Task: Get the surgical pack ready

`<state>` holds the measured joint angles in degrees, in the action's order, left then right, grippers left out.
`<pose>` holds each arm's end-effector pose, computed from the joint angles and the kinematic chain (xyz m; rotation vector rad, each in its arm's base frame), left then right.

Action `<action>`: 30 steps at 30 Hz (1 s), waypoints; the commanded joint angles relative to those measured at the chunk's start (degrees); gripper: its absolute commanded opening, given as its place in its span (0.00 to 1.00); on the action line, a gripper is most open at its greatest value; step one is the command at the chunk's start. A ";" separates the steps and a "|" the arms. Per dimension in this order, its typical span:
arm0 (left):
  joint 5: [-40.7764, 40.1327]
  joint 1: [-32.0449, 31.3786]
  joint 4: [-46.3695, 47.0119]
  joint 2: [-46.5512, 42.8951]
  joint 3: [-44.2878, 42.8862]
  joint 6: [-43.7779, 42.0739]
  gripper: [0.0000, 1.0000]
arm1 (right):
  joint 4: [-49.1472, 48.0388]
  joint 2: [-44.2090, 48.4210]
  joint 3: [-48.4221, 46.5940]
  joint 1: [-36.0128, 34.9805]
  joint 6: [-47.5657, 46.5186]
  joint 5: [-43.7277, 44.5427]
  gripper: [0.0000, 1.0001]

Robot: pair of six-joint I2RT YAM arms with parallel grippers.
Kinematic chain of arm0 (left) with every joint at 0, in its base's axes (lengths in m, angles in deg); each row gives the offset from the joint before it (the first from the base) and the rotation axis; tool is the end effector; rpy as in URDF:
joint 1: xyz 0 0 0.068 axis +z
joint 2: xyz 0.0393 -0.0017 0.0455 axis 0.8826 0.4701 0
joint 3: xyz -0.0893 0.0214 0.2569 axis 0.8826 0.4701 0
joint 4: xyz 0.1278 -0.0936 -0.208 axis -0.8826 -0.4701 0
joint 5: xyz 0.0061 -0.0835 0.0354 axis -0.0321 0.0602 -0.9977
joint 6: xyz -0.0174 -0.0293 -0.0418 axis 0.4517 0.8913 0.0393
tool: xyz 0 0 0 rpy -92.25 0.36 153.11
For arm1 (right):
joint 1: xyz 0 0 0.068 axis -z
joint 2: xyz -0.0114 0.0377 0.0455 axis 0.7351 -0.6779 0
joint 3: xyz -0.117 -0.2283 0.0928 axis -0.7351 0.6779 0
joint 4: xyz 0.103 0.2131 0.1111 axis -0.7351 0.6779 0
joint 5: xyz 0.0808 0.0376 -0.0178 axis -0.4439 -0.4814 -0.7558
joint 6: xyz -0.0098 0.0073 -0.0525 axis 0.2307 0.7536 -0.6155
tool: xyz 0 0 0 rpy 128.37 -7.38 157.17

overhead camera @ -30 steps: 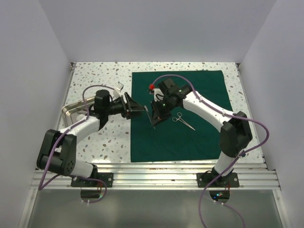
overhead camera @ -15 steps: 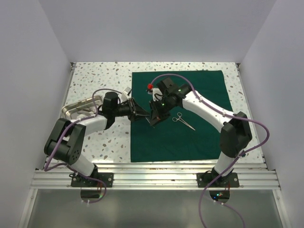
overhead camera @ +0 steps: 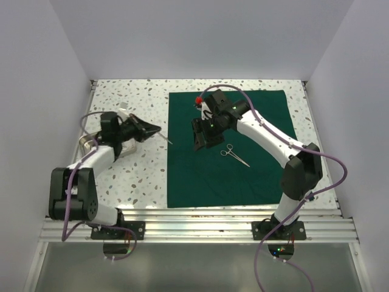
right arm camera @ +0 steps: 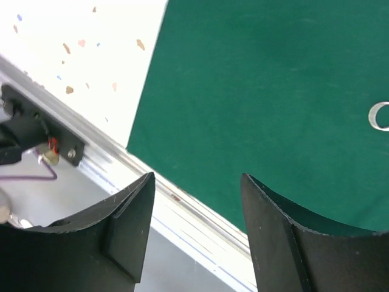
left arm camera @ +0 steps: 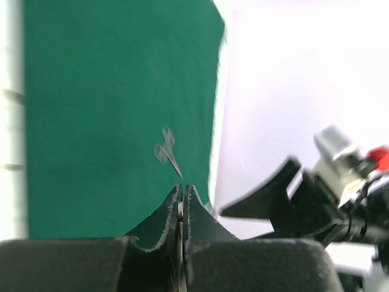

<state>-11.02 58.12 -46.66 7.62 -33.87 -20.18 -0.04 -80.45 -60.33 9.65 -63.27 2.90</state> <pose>0.3022 -0.0450 0.2118 -0.6344 2.1207 -1.4998 0.2894 0.2367 0.3046 -0.5368 2.7021 0.7036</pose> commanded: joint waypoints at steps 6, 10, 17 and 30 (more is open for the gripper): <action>-19.99 21.56 -23.91 -8.88 -0.34 -10.19 0.00 | 5.03 -2.85 -3.23 3.92 -0.04 4.13 0.63; -23.00 27.73 -23.84 -7.92 1.06 -8.78 0.00 | 6.61 -3.38 -3.32 4.71 -1.09 5.54 0.63; -25.99 32.22 -24.63 -3.17 0.36 -5.71 0.00 | 6.27 -3.38 -0.69 6.99 -3.20 6.25 0.64; -28.28 33.37 -20.50 0.70 -0.86 -0.60 0.37 | 3.72 -4.52 2.22 8.49 -3.47 7.12 0.64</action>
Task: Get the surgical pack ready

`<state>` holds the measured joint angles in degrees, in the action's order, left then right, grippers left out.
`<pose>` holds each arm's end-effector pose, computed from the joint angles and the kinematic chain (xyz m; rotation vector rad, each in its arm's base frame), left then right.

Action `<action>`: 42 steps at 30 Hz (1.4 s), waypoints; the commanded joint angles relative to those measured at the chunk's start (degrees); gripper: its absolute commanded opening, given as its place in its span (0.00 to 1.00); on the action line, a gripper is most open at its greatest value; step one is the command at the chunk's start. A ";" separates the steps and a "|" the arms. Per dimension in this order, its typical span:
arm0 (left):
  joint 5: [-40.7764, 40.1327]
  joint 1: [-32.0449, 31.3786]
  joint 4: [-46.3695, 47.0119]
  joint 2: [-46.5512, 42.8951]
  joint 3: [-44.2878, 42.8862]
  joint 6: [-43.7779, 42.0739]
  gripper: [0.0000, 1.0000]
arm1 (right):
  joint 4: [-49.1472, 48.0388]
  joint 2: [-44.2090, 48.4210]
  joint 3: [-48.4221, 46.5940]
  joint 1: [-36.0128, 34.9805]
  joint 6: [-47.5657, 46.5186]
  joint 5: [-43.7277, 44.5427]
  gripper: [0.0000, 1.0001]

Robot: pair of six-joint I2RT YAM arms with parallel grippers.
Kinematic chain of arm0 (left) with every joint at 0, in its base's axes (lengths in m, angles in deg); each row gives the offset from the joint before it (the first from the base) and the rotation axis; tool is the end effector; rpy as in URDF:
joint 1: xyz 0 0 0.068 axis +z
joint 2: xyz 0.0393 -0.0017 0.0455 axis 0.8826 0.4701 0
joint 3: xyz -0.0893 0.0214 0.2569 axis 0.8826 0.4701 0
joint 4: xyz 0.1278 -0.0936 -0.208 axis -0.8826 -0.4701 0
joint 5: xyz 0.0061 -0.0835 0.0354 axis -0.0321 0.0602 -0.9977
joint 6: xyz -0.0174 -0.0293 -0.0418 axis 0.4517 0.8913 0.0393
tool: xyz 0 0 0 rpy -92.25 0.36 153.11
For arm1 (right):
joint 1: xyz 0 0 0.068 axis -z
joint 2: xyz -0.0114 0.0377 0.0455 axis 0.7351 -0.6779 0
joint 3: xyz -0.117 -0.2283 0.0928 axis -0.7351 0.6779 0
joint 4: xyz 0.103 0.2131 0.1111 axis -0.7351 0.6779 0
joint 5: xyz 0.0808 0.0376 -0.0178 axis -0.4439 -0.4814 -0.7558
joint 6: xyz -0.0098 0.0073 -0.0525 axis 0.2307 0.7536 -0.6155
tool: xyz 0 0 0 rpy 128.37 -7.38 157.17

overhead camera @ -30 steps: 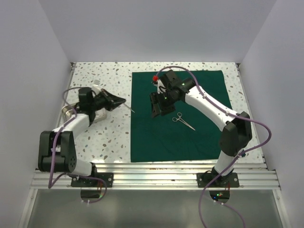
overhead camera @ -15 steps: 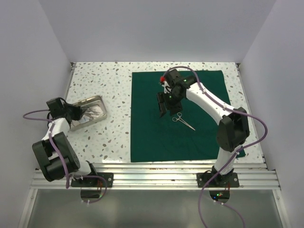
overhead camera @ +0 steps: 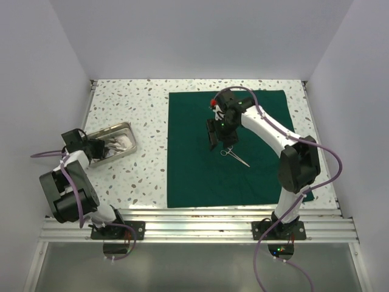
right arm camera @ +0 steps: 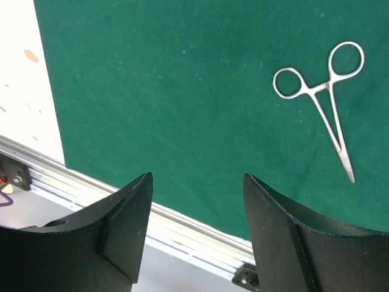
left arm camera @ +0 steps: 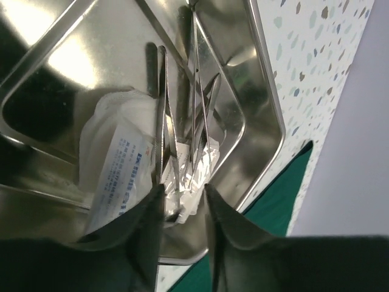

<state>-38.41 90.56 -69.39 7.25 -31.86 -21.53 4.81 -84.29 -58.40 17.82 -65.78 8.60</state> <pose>0.2504 0.1251 0.1652 -1.7075 1.7907 -0.6294 0.3223 0.1904 0.2665 -0.3577 2.8694 0.4491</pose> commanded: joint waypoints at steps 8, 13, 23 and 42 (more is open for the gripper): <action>-0.71 0.84 -2.59 -1.21 -5.16 -5.12 0.73 | -0.25 -3.40 -0.67 2.95 -2.89 11.18 0.64; -0.98 -1.95 -4.53 -4.29 -4.28 -6.98 0.77 | -2.09 -8.31 0.20 7.34 -5.08 13.29 0.61; 0.77 -17.25 -7.87 -5.52 -7.27 -14.89 0.76 | -7.02 -9.90 4.69 8.23 -7.98 11.44 0.66; 5.70 -23.33 -14.56 -11.85 -6.92 -25.70 0.75 | -9.22 -2.35 15.68 8.23 -8.60 14.52 0.43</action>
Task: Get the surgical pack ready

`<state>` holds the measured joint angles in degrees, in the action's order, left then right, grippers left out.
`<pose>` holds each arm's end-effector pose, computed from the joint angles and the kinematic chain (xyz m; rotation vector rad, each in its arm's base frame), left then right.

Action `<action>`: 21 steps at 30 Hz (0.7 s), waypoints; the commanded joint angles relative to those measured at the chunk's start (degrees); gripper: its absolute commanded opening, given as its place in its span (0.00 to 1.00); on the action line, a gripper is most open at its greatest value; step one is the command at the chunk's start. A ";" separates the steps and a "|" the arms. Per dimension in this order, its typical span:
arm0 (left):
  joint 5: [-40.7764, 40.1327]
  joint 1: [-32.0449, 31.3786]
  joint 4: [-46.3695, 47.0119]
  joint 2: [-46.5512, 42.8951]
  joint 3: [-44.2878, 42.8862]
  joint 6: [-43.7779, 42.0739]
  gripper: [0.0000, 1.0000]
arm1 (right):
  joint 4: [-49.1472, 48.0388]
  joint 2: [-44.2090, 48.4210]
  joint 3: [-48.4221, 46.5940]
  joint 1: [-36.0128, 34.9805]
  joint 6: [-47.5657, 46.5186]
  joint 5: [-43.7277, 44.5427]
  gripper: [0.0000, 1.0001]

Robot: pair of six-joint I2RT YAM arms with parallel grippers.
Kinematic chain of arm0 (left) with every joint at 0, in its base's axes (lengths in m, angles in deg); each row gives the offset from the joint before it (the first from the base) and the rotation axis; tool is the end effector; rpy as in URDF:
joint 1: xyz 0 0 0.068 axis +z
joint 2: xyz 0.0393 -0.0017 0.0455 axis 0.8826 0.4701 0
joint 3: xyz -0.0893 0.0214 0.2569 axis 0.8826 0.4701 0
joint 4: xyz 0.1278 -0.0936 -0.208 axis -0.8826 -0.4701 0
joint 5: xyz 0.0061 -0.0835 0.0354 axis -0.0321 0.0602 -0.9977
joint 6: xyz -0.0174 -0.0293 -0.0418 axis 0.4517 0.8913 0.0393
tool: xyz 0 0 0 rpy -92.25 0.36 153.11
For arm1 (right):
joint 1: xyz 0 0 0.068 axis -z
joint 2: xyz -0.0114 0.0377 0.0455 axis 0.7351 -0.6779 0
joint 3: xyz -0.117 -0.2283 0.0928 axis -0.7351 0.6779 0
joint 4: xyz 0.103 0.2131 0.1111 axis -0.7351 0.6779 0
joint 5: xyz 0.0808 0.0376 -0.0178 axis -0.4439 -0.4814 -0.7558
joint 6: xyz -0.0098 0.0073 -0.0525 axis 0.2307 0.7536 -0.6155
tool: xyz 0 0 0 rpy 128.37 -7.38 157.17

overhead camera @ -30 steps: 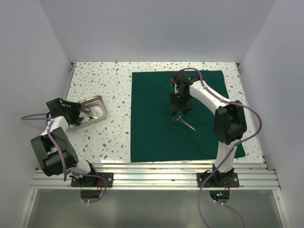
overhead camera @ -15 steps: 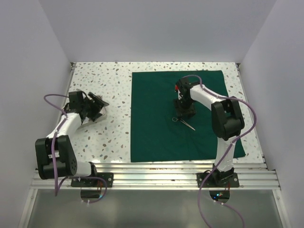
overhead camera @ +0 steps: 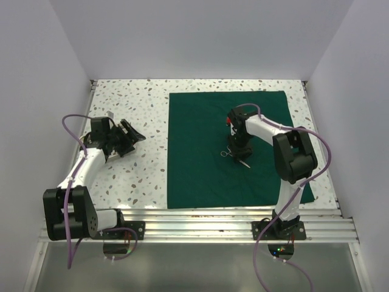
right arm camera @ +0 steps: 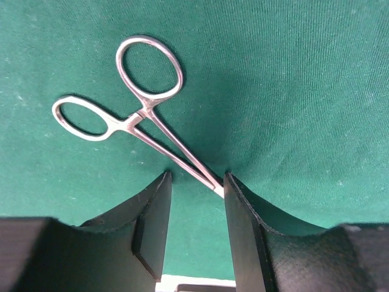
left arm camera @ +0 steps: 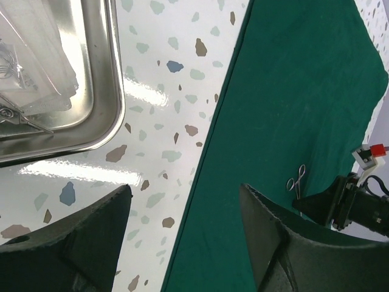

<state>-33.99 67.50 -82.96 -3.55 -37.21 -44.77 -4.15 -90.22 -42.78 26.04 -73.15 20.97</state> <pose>0.2616 0.0127 0.2245 -0.8061 2.2938 -0.7274 0.3355 0.1300 0.1597 -0.3036 3.0240 0.0152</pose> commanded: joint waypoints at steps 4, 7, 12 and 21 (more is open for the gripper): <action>1.55 -0.18 -1.51 -0.70 -1.65 -3.09 0.75 | 0.10 4.81 0.84 0.10 -1.67 2.85 0.43; 1.73 -0.27 -1.34 -0.61 -1.30 -3.09 0.75 | 0.18 4.72 1.54 0.10 -2.11 3.38 0.44; 2.43 -0.18 -1.16 -0.17 -1.21 -3.17 0.75 | -0.34 4.20 3.30 0.54 -2.81 3.47 0.39; 3.04 -0.27 -1.33 -0.17 -1.39 -3.44 0.75 | -1.84 1.21 4.71 0.71 -3.17 3.03 0.37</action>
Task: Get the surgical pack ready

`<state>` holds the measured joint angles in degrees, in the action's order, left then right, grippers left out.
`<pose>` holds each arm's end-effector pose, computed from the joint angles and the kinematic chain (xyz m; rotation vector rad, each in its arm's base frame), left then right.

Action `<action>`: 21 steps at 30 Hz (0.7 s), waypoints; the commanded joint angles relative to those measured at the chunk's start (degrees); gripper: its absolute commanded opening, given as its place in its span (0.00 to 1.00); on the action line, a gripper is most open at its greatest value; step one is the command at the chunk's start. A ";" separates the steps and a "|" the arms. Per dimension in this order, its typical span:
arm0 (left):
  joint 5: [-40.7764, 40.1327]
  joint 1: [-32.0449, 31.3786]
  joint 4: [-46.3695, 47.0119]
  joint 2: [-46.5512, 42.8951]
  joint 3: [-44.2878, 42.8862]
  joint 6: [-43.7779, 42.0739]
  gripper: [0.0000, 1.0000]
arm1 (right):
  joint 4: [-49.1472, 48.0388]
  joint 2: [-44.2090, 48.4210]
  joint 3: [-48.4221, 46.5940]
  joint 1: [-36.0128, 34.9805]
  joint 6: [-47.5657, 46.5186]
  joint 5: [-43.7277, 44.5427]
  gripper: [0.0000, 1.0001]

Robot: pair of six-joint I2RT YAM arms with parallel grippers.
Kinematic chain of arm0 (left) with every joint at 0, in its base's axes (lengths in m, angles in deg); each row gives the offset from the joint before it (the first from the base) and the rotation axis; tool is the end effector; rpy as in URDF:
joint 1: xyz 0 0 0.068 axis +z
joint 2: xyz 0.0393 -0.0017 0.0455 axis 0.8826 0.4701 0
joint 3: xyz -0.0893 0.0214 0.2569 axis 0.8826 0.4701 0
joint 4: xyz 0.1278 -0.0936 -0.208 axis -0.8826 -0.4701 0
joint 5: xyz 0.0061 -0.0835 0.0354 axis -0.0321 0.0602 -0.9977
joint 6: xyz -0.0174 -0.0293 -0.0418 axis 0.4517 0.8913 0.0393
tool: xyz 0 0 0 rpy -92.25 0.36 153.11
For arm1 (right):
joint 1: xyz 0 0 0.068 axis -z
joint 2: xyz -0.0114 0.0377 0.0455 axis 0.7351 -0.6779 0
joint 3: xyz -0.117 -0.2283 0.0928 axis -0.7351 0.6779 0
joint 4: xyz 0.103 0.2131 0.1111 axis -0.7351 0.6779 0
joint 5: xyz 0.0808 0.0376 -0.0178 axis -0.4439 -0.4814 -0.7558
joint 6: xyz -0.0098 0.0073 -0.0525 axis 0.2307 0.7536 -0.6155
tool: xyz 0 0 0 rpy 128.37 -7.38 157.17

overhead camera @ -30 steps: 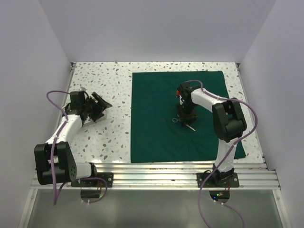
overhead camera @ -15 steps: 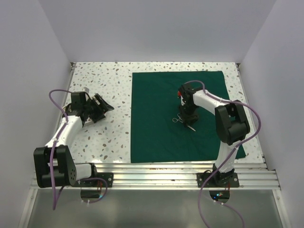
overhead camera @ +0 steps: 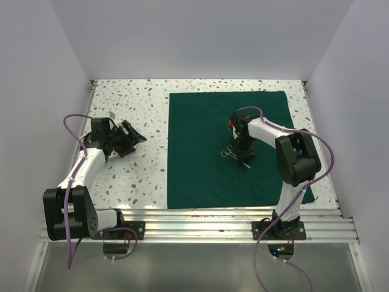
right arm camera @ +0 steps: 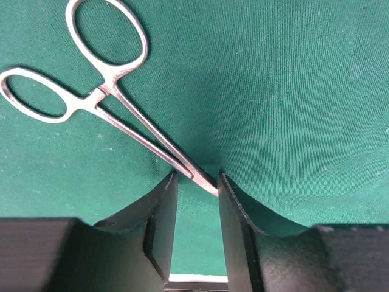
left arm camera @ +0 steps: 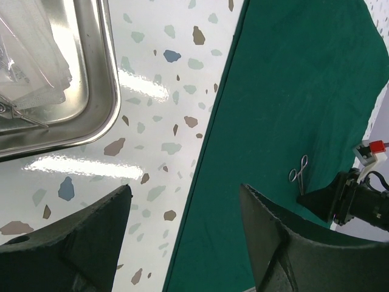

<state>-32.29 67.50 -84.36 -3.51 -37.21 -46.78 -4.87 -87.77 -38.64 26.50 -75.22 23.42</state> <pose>0.2596 0.0115 0.2228 -0.7644 2.3289 -0.7445 0.3228 0.1205 0.1565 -0.3442 3.0248 -0.0577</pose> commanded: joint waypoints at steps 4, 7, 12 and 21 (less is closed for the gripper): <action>1.78 -0.27 -0.46 -0.39 -1.83 -1.78 0.75 | -0.50 -1.86 -0.65 0.43 -1.27 0.32 0.23; 2.13 -0.27 -0.99 -0.48 -2.27 -2.13 0.75 | -0.33 -0.11 -0.74 0.43 -0.83 0.49 0.15; 3.89 -0.27 -1.34 -0.66 -2.53 -3.01 0.75 | 2.04 2.80 -3.46 0.43 -0.39 -1.53 0.06; 5.03 -0.27 -2.22 -0.66 -2.71 -3.80 0.76 | 5.65 3.68 -7.33 0.43 -0.74 -2.14 0.02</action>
<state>-29.03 67.50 -86.13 -3.51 -37.54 -48.70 -1.26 -86.70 -43.89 26.74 -75.86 22.52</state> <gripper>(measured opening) 0.756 0.116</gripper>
